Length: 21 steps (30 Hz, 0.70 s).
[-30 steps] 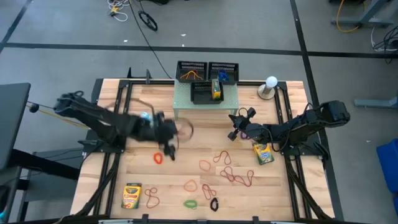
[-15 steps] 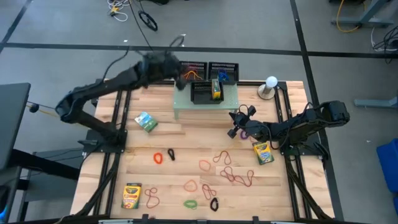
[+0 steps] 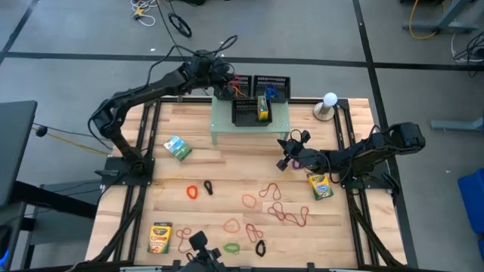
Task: Pick & Place Office Desk Supplies
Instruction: Put the red rubberband into the top left black bin, then put the orange spiral keychain the top right black bin
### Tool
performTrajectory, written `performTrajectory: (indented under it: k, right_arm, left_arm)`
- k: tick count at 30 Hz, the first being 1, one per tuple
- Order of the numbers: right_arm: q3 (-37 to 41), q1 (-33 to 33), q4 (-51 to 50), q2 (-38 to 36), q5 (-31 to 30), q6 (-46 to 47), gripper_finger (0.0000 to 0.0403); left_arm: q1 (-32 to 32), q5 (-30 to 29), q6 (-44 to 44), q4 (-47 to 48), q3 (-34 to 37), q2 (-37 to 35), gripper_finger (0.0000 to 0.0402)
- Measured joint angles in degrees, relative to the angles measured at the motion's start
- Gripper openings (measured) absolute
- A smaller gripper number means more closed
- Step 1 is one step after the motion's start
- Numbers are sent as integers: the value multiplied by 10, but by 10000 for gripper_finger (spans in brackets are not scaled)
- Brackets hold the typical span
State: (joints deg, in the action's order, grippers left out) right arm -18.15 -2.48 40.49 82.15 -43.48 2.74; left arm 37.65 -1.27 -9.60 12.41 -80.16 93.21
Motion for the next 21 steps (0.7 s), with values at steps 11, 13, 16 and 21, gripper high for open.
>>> performTrajectory:
  k: [11,13,16,21]
  right_arm:
    - [0,1,0,0,0,5,2]
    - [0,1,0,0,0,5,2]
    - [0,1,0,0,0,5,2]
    - [0,1,0,0,0,18,2]
  left_arm:
    - [-22,-7,10,38,0,-3,105]
    - [-30,-30,10,47,0,-16,123]
    - [-48,-69,-18,84,0,-49,135]
    - [-94,-77,-63,166,25,-130,119]
